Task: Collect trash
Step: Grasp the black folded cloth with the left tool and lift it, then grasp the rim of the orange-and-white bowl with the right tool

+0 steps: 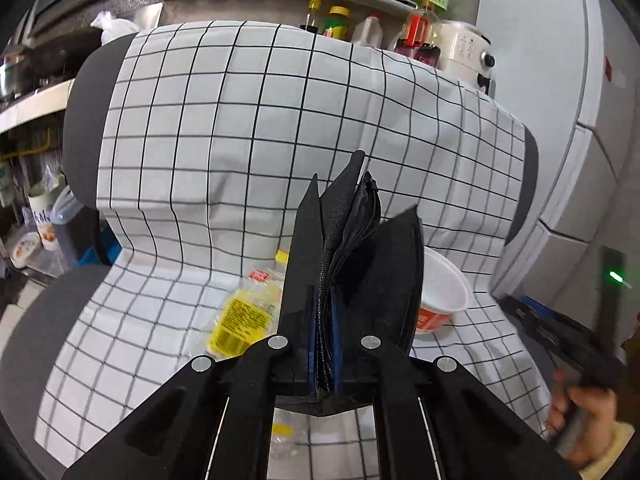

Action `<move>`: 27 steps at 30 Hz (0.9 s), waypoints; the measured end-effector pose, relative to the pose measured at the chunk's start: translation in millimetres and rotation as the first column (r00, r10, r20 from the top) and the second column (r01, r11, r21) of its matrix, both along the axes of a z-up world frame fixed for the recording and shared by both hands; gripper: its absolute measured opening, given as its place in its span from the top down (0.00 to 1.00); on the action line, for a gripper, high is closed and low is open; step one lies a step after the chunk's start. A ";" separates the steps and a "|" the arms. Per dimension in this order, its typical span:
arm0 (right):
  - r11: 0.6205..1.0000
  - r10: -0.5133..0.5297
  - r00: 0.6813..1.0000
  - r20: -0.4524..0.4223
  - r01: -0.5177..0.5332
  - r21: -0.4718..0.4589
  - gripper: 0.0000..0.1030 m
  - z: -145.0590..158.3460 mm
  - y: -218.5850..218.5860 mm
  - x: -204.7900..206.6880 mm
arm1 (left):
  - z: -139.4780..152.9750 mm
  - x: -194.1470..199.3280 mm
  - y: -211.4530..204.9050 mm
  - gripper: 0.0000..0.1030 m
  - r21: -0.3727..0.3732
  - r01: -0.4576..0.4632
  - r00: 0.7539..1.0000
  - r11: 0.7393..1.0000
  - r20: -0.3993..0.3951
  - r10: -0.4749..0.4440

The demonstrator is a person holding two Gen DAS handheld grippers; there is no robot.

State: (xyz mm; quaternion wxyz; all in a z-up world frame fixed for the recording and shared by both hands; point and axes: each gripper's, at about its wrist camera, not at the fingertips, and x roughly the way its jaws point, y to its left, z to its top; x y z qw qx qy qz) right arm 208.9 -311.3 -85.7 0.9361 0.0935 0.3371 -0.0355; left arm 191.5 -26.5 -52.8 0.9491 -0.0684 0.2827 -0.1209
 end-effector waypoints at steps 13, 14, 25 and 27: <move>0.992 -0.044 0.992 -0.119 0.058 0.114 0.91 -42.8 -4.6 72.2 | -25.9 -3.5 -0.6 0.94 0.030 -0.011 0.999 0.999 -0.043 0.013; 0.990 -0.038 0.994 -0.098 0.051 0.132 0.93 -39.1 -4.2 65.3 | -25.7 -5.3 -0.5 0.94 0.034 -0.013 0.999 0.999 -0.042 0.014; 0.992 0.009 1.000 0.024 -0.012 0.125 0.95 27.0 -13.9 -63.2 | -15.9 -66.2 -22.6 0.94 0.018 0.056 0.998 0.998 -0.014 -0.055; 0.993 -0.002 0.999 0.035 -0.002 0.115 0.95 30.9 -22.3 -96.5 | -17.2 -80.6 -32.5 0.94 0.022 0.076 0.997 0.997 -0.011 -0.076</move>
